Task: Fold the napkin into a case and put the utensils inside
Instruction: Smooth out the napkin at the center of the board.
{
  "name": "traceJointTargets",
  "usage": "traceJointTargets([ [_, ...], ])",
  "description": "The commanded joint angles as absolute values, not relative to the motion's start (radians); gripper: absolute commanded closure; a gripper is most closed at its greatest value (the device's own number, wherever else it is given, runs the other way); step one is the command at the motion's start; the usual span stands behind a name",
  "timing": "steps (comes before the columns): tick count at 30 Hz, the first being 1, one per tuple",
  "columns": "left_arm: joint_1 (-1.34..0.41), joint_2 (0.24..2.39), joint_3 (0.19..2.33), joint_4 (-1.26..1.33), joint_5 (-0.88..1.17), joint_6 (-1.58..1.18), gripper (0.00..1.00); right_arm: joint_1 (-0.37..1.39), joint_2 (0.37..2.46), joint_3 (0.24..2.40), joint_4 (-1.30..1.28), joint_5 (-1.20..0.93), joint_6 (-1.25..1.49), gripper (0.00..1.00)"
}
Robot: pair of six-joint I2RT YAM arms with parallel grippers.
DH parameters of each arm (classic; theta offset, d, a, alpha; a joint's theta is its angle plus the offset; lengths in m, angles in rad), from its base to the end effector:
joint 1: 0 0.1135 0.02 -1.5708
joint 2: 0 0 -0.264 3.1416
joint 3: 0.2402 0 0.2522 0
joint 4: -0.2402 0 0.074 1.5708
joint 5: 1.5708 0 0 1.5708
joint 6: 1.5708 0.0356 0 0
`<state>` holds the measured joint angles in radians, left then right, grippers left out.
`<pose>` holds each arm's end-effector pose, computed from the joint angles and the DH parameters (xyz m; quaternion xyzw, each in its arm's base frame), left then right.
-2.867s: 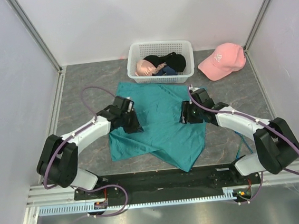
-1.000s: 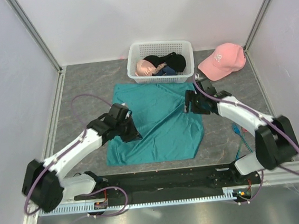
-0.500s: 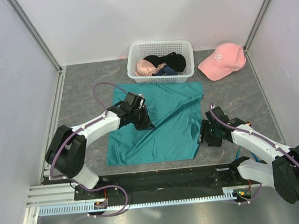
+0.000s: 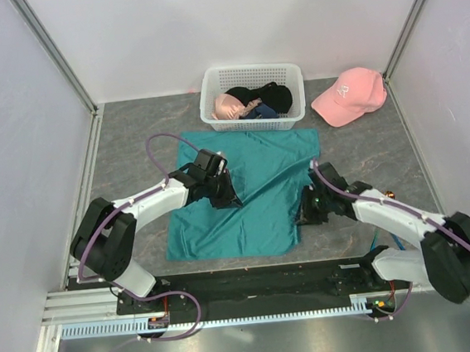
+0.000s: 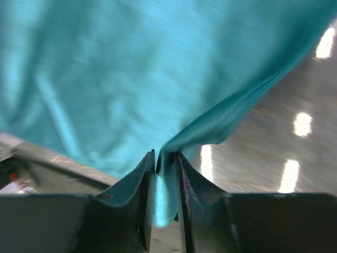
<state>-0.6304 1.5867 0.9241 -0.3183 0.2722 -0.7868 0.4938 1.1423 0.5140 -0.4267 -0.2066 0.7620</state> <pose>0.2484 -0.1931 0.1841 -0.0347 0.9482 -0.2860 0.1342 0.1704 0.1000 0.1635 0.1025 0.9567 0.2297 0.1467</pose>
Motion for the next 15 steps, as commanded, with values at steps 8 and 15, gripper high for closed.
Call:
traceJointTargets([
  [8, -0.630, 1.532, 0.916, -0.282, 0.282, -0.750, 0.98, 0.532, 1.351, 0.784, -0.377, -0.269, 0.686, 0.41],
  [15, -0.644, 1.548, 0.923, -0.238, 0.360, -0.736, 0.98, 0.523, 1.278, 0.706, -0.410, -0.195, 0.664, 0.35],
])
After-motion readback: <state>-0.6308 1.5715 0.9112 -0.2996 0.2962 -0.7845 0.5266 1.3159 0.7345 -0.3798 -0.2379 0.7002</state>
